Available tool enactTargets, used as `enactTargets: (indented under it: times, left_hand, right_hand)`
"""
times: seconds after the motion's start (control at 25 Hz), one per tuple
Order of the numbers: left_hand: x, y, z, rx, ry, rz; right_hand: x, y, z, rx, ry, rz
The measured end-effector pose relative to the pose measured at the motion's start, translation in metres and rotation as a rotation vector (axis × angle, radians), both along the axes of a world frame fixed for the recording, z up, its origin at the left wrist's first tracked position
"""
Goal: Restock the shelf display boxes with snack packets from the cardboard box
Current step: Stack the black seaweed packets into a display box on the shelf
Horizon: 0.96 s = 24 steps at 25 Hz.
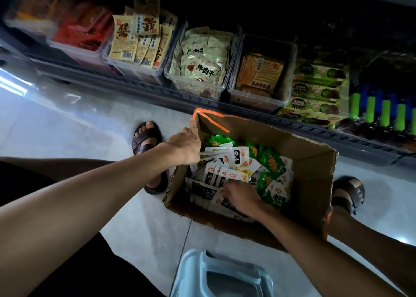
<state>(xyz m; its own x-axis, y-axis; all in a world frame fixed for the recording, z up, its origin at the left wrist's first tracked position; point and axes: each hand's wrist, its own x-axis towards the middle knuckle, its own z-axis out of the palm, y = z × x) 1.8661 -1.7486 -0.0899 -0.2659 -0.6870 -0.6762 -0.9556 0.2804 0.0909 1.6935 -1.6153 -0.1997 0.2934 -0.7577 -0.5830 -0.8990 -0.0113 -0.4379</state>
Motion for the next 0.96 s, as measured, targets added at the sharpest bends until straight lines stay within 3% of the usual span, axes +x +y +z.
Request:
enactTargets:
  times: [0.24,0.48,0.56,0.64,0.76,0.84,0.96]
  left_hand:
    - [-0.006,-0.006,0.042,0.023,0.026,-0.039]
    - [-0.051,-0.028,0.167,0.044,0.463,-0.064]
    - [-0.059,-0.029,0.202,0.016,0.54,-0.064]
    - [-0.064,-0.024,0.221,0.183,0.67,0.065]
    - [-0.065,-0.015,0.225,0.486,0.926,0.348]
    - [-0.071,-0.012,0.22,0.611,1.06,0.509]
    - [-0.084,-0.011,0.218,0.692,1.166,0.679]
  right_hand:
    - [-0.052,-0.059,0.143,-0.25,-0.027,0.206]
    - [-0.095,-0.084,0.305,-0.414,-0.096,0.093]
    - [-0.103,-0.083,0.328,-0.503,-0.152,-0.044]
    - [-0.112,-0.081,0.341,-0.579,-0.275,-0.278]
    - [-0.113,-0.076,0.344,-0.483,-0.814,-0.89]
    - [-0.11,-0.077,0.342,-0.347,-1.096,-1.173]
    - [-0.106,-0.085,0.342,-0.289,-1.124,-1.279]
